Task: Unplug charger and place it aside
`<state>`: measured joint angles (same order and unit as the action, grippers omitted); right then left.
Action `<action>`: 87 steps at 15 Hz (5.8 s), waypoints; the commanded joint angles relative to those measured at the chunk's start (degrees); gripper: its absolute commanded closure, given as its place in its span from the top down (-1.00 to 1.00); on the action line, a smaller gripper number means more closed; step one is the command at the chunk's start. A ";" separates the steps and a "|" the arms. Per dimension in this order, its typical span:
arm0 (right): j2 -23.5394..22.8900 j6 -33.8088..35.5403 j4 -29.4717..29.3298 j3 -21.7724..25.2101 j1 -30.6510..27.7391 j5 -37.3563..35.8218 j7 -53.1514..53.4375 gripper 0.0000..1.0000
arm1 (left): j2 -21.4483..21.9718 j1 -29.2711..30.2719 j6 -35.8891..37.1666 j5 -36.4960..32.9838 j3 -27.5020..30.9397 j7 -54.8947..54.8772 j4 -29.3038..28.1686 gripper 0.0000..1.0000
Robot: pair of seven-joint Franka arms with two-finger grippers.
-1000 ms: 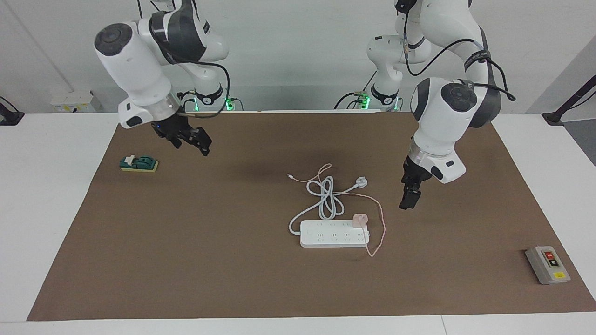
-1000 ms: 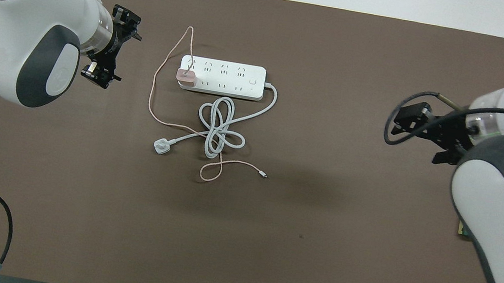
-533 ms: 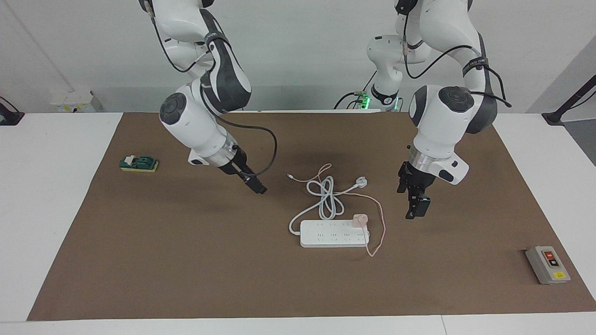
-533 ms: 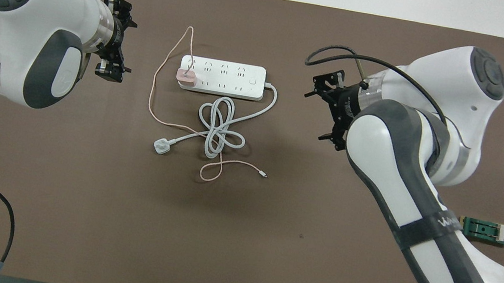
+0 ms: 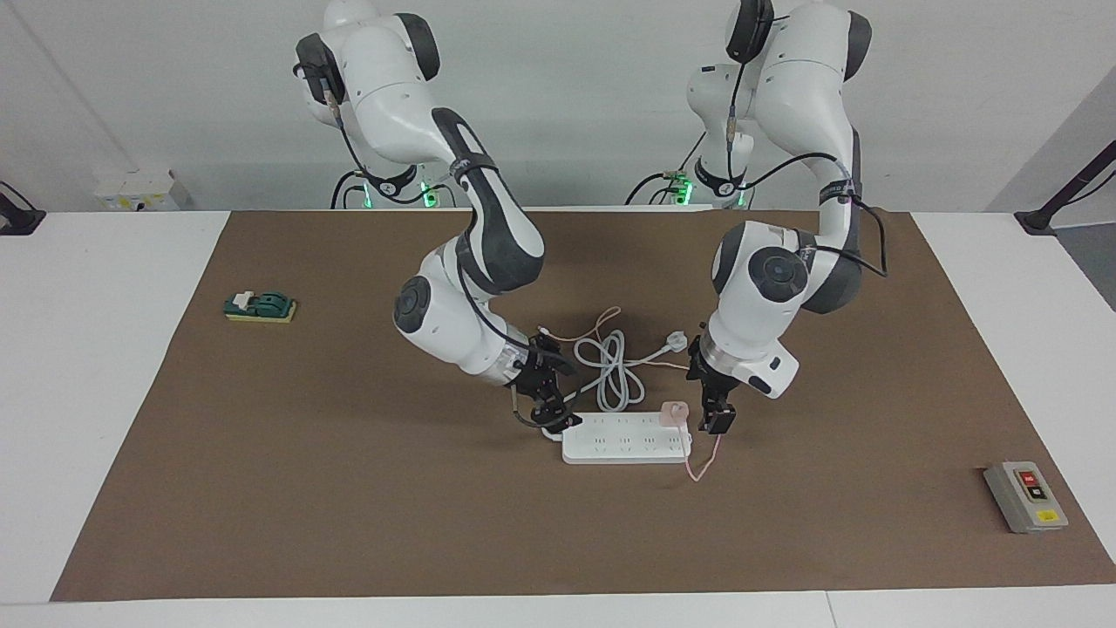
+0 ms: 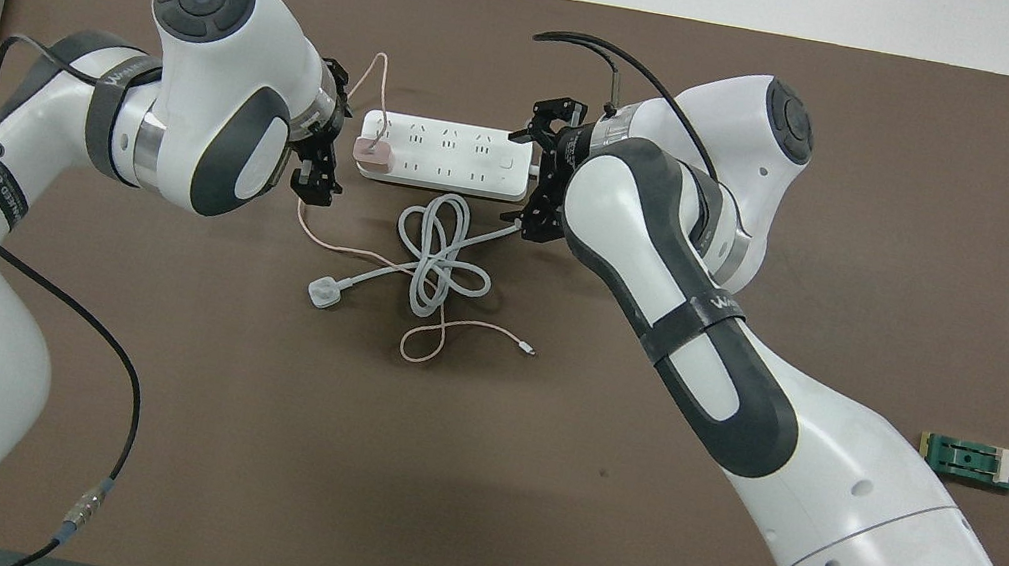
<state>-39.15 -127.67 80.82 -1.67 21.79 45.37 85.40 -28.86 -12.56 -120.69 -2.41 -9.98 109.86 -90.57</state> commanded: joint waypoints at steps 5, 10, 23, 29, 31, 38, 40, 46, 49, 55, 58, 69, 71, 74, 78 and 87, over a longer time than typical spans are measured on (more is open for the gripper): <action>-18.13 3.65 -24.11 -0.71 0.62 1.65 3.02 1.00 | -0.67 -2.12 -1.56 -0.31 0.67 5.61 1.01 1.00; -21.58 4.71 -28.00 -0.88 0.45 1.65 -0.41 1.00 | -0.67 -2.82 -5.26 -0.66 0.67 6.50 -0.75 1.00; -21.84 10.96 -26.25 -2.38 -2.01 1.65 -2.87 1.00 | -0.41 -3.97 -7.90 -0.66 0.84 6.59 -3.56 -0.68; -21.67 7.80 -24.93 -2.29 -1.58 1.65 -3.75 0.24 | -0.41 -4.06 -7.90 -2.07 0.75 6.59 -3.56 -1.00; -21.58 7.26 -24.84 -2.29 -1.58 1.83 -3.75 0.24 | -0.41 -4.06 -7.81 -2.16 0.75 6.59 -3.56 -1.00; -21.58 7.35 -24.84 -2.38 -1.58 2.01 -3.75 0.25 | -1.19 -3.62 0.34 -4.52 0.75 6.15 2.23 -1.00; -21.58 7.35 -24.84 -2.38 -1.58 2.01 -3.75 0.25 | -1.37 -3.18 2.90 -5.76 0.75 5.80 5.22 -1.00; -21.58 7.44 -24.93 -2.38 -1.58 2.01 -3.75 0.26 | 2.73 1.55 10.81 -4.89 0.49 -0.14 10.77 -1.00; -21.49 7.87 -24.93 -2.29 -1.58 2.01 -3.58 0.29 | 7.49 7.17 18.27 -1.03 0.40 -13.22 10.68 -1.00; -16.67 9.97 -24.05 -1.76 -2.80 1.30 -1.20 1.00 | 15.75 20.36 29.45 0.13 0.75 -52.15 6.30 -1.00; -9.92 12.01 -18.71 -1.06 -5.34 0.08 -1.29 1.00 | 19.44 24.67 28.32 0.13 0.84 -67.27 -1.25 -1.00; 11.10 38.80 -14.56 -0.27 -16.33 -26.18 -33.93 1.00 | 26.31 27.06 8.62 0.04 0.49 -74.62 -19.21 1.00; 13.39 41.44 -14.55 -0.27 -18.44 -29.44 -44.05 1.00 | 25.87 26.62 9.50 -0.05 0.32 -74.88 -16.84 1.00; 15.94 43.82 -14.47 -0.27 -20.55 -35.15 -59.51 1.00 | 24.30 25.13 13.88 -0.40 0.23 -79.78 -11.58 1.00; 19.28 44.53 -14.47 -0.27 -23.28 -42.10 -82.89 1.00 | 23.68 23.28 23.81 -0.93 0.23 -92.07 -5.06 1.00; 36.51 45.24 2.30 -0.18 -26.01 -46.42 -90.68 1.00 | 28.49 19.94 35.08 -0.75 0.49 -107.92 -1.88 1.00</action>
<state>-8.47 -79.47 73.70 -1.36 -3.24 0.23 -3.95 -3.22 9.22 -87.11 -3.07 -10.14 3.59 -91.77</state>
